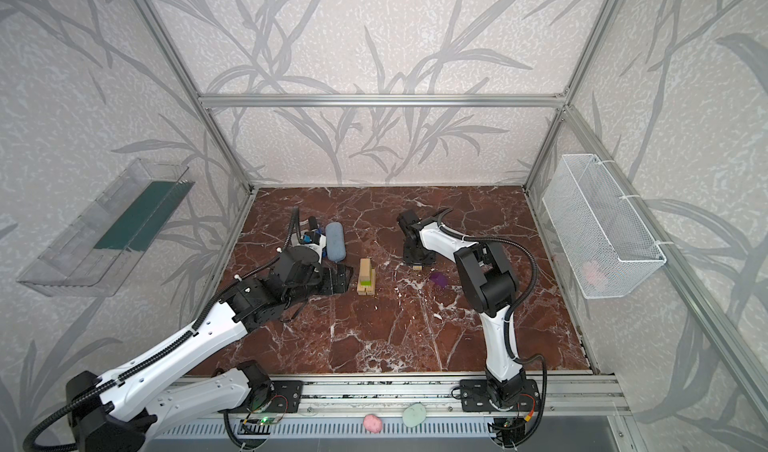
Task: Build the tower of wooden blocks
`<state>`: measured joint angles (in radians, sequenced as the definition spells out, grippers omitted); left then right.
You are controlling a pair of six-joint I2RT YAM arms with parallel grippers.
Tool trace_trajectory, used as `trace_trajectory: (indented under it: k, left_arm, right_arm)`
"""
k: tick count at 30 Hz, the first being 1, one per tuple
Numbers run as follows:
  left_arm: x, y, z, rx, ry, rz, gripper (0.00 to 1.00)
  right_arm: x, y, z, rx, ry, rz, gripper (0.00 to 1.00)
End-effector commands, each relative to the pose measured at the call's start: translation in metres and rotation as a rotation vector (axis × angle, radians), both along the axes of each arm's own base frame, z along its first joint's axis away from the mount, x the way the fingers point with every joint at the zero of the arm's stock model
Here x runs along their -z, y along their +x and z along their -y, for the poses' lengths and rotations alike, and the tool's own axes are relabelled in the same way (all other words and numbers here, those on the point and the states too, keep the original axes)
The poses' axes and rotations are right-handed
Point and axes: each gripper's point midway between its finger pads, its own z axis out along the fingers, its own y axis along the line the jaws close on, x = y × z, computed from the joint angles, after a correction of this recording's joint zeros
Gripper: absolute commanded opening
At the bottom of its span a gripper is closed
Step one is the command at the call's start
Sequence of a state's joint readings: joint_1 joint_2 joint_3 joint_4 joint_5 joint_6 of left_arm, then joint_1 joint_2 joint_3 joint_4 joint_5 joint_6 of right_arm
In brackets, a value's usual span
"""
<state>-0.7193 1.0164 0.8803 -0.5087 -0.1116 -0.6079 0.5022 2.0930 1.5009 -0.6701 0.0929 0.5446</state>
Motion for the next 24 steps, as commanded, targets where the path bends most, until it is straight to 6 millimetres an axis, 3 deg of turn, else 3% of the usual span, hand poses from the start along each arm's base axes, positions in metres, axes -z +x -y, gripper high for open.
trace_trajectory:
  k: [1, 12, 24]
  left_arm:
    - [-0.007, 0.003, -0.003, -0.009, 0.013, 0.021, 0.99]
    - [-0.009, 0.004, -0.002, -0.01, 0.004, 0.02, 0.99]
    - [0.002, -0.005, 0.002, 0.04, -0.008, -0.042, 1.0]
  right_arm:
    - [0.016, -0.002, 0.002, -0.008, -0.016, -0.027, 0.38]
    - [-0.004, -0.003, -0.001, -0.039, 0.017, 0.015, 0.3]
    - [-0.045, -0.033, -0.004, -0.081, 0.053, 0.032, 0.28]
